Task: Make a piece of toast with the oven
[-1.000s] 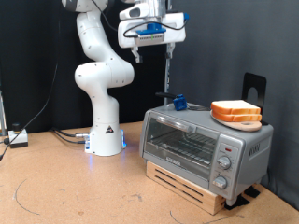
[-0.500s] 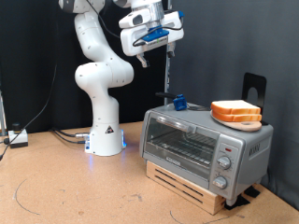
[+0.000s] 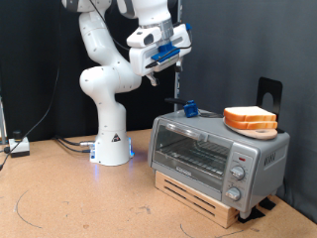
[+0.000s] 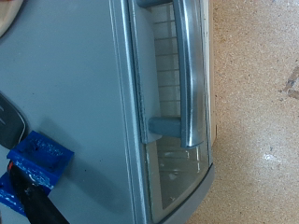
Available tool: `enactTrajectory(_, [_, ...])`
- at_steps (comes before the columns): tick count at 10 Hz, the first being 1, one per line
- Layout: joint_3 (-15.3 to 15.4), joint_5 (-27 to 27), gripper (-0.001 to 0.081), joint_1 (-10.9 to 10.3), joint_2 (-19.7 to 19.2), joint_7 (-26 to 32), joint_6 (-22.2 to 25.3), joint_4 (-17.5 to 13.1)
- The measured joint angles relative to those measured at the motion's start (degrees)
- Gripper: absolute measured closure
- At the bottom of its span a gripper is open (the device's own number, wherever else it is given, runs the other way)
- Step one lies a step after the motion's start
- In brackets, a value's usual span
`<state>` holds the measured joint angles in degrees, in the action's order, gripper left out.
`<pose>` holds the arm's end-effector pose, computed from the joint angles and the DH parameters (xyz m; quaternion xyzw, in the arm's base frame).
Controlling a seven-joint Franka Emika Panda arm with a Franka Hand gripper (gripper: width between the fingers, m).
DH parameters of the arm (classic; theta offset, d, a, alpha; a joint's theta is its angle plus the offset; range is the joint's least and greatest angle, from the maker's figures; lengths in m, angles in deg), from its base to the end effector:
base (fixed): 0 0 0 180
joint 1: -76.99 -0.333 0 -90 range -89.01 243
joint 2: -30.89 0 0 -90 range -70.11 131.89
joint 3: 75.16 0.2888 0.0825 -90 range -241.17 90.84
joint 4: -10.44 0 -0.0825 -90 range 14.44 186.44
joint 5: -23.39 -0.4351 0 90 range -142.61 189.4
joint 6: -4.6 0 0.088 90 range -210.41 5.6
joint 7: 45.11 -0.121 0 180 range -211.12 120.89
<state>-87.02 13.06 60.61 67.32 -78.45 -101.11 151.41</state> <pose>0.4259 0.0513 0.4639 -0.9568 0.2506 0.0472 0.1398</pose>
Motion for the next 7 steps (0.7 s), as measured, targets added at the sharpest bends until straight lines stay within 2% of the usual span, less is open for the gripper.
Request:
enactTrajectory(1, [-0.06,0.00,-0.0001,-0.01,-0.03,0.14,0.26,0.00])
enactTrajectory(4, [-2.39,-2.72,-0.0001,-2.02,-0.04,12.85,0.34,0.97])
enactTrajectory(5, [-2.35,-2.42,-0.0001,-2.10,-0.14,14.74,-2.36,2.62])
enactTrajectory(7, [-1.90,-0.69,-0.0001,-1.98,-1.35,14.56,-6.44,6.57])
